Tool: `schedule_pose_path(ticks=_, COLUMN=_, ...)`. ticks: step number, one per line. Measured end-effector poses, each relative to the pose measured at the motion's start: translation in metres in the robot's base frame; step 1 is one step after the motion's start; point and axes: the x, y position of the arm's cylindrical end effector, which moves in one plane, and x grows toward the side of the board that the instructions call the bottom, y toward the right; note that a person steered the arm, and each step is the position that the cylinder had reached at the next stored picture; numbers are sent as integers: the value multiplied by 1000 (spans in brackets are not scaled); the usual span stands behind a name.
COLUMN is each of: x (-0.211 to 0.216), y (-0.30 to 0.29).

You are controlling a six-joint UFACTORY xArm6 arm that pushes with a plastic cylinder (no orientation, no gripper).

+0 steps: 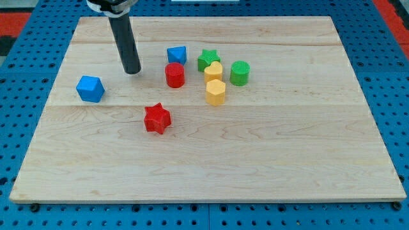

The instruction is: Move the red circle to the left side of the yellow heart

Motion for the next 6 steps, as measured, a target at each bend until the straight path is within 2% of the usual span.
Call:
schedule_pose_path(ticks=2, x=30, y=1)
schedule_pose_path(ticks=6, x=15, y=82)
